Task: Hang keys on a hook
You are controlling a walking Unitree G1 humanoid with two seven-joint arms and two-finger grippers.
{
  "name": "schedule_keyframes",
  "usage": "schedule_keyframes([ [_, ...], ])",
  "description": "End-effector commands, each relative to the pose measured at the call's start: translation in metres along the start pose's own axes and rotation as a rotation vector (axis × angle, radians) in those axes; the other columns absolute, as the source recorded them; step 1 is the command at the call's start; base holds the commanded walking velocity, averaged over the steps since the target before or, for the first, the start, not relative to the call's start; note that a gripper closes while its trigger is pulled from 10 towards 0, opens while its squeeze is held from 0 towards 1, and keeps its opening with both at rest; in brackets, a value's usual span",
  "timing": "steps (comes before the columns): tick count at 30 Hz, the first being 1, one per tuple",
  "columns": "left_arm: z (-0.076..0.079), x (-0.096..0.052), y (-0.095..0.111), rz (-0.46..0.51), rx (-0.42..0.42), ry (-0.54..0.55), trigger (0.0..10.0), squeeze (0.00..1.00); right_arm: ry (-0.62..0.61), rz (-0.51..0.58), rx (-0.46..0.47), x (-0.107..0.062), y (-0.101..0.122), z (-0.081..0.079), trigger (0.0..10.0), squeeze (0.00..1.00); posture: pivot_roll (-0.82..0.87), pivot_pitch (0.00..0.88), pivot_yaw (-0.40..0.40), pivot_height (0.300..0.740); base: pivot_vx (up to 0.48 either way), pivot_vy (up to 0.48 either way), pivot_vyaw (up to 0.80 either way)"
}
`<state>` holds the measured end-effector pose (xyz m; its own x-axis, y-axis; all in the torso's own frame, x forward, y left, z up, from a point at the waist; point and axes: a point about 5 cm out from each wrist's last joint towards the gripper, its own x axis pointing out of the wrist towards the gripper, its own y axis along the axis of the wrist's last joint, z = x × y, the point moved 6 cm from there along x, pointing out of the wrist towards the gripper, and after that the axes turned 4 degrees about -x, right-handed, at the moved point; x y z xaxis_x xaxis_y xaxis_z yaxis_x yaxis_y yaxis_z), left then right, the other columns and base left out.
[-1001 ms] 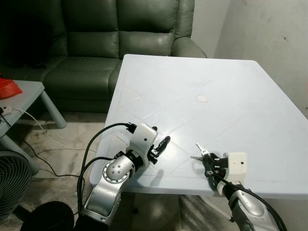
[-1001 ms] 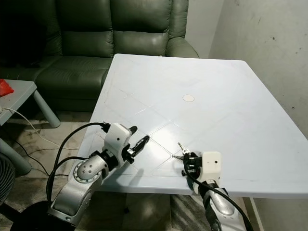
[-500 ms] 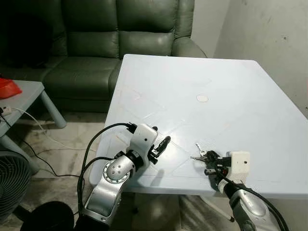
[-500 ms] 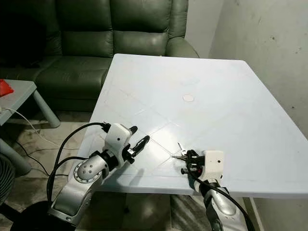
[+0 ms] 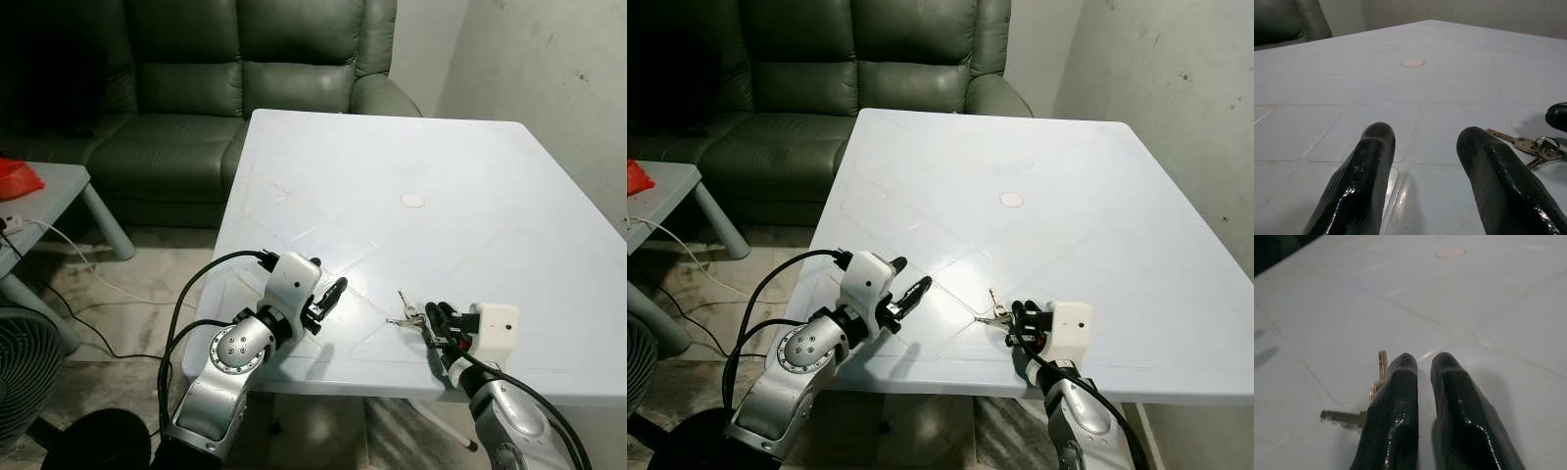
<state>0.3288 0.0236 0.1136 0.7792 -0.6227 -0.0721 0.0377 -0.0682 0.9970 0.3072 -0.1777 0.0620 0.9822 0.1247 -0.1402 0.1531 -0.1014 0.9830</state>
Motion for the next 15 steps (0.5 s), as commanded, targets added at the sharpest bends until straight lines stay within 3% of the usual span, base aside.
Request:
schedule_keyframes([
  [1,0.003,0.0,0.002,0.002,0.004,-0.005,10.0,0.0,0.039,0.062,-0.013,-0.002,0.013,-0.003,10.0,0.0,-0.14,0.027,-0.019,0.74,0.0,0.0,0.0],
  [9,0.032,-0.007,-0.014,-0.045,-0.045,-0.091,10.0,0.0,0.067,0.051,-0.048,-0.003,0.012,-0.007,10.0,0.0,-0.14,0.031,-0.018,0.74,0.0,0.0,0.0],
  [15,0.037,-0.009,-0.018,-0.056,-0.053,-0.094,10.0,0.0,0.081,0.031,-0.035,-0.003,0.008,-0.01,10.0,0.0,-0.14,0.036,-0.023,0.74,0.0,0.0,0.0],
])
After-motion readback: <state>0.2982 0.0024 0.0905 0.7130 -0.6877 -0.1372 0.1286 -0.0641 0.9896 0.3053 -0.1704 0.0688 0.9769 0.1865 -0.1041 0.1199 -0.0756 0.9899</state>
